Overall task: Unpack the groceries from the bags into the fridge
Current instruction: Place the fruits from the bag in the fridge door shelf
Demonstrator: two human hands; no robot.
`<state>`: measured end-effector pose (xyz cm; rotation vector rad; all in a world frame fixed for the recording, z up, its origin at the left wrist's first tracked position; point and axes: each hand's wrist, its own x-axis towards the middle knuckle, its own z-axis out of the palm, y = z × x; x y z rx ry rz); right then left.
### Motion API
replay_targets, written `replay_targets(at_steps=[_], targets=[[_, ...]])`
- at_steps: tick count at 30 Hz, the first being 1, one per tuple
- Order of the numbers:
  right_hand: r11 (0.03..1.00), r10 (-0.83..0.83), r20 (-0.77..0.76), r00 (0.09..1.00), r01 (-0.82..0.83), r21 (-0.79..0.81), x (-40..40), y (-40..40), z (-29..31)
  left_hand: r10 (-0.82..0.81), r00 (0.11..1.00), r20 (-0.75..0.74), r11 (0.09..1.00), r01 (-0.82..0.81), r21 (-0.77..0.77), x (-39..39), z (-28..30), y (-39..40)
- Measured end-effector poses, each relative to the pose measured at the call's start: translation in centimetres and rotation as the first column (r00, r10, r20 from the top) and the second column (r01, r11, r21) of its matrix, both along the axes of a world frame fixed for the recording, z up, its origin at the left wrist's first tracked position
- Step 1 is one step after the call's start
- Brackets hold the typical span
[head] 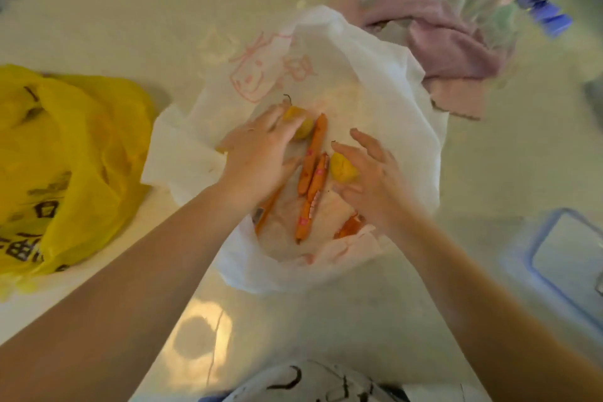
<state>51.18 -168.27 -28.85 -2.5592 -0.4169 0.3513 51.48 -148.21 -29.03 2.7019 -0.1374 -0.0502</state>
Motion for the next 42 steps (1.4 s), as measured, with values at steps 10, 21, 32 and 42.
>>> replay_targets(at_steps=[10,21,32,42], targets=[[0.981,0.194,-0.129,0.973,-0.188,0.056,4.5,-0.8,-4.2,0.257,0.947,-0.195,0.966,-0.243,0.089,4.5,-5.1,-2.9],[0.973,0.229,-0.245,0.942,-0.227,0.039,6.2,-0.8,-4.4,0.216,0.971,-0.101,0.975,-0.210,0.068,6.3,-5.4,-2.9],[0.968,0.099,0.078,0.992,-0.114,0.224,3.4,0.3,0.3,0.193,0.943,0.270,0.975,-0.154,-0.159,-1.2,1.5,-1.2],[0.876,0.219,0.311,0.925,-0.327,0.354,-6.7,7.5,8.8,0.417,0.788,0.453,0.907,-0.332,-0.258,-16.3,8.4,5.7]])
